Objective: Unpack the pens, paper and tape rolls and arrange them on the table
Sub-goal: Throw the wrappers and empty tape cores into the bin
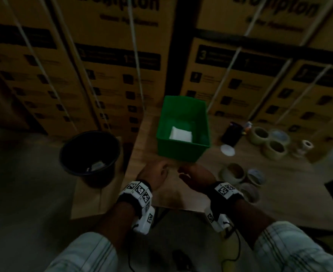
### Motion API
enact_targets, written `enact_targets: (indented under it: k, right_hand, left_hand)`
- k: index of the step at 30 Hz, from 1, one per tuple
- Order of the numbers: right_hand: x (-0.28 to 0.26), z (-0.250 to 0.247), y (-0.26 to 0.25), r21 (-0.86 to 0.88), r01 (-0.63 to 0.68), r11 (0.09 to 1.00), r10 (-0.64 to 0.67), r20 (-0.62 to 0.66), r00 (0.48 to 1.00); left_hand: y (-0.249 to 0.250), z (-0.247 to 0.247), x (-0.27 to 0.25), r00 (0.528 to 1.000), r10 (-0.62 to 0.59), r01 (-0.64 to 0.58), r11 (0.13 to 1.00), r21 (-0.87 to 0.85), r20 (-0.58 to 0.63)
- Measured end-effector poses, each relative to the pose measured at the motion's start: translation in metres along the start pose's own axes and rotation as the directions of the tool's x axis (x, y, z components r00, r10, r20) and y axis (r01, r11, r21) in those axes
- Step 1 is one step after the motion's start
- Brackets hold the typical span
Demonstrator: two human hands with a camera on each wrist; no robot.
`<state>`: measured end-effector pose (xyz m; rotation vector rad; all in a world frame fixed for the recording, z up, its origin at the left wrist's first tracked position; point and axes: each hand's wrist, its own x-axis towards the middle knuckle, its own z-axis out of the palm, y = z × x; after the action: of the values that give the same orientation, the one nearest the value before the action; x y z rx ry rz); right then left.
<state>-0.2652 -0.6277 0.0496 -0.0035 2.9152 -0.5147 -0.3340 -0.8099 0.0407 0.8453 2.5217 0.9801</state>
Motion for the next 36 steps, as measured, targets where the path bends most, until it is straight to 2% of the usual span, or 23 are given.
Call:
enact_targets:
  k: [7,11,15,19,22,26,31,36]
  right_hand:
    - [-0.066,-0.019,0.099,0.01,-0.064,0.998,0.064,-0.094,0.993]
    - [-0.093,-0.03,0.154,0.117,-0.05,0.992,0.057,-0.06,0.997]
    - [-0.11,-0.039,0.214,0.153,-0.053,0.987,0.07,-0.11,0.992]
    - [-0.12,-0.043,0.263,0.146,0.037,0.989,-0.014,-0.158,0.987]
    - [-0.127,-0.05,0.283,0.216,0.118,0.969,-0.074,-0.205,0.976]
    - [-0.12,-0.05,0.308,0.239,0.075,0.968,-0.041,-0.144,0.989]
    - [-0.117,-0.045,0.315,0.251,0.057,0.966,-0.042,-0.066,0.997]
    - [-0.124,-0.047,0.319,0.253,0.073,0.965,-0.057,-0.07,0.996]
  left_hand:
    - [0.079,0.073,0.038,0.988,0.085,-0.096,0.992,0.079,0.129]
    - [0.125,0.123,0.059,0.99,0.036,-0.049,0.995,0.092,0.133]
    - [0.164,0.165,0.077,0.986,-0.011,-0.011,0.991,0.131,0.168]
    - [0.19,0.19,0.091,0.99,-0.069,0.05,0.987,0.151,0.127]
    - [0.202,0.2,0.096,0.987,-0.104,0.081,0.98,0.181,0.122]
    - [0.204,0.211,0.103,0.979,-0.155,0.126,0.97,0.21,0.129]
    - [0.203,0.222,0.113,0.961,-0.175,0.125,0.966,0.228,0.214]
    - [0.204,0.231,0.122,0.925,-0.271,0.195,0.94,0.281,0.267]
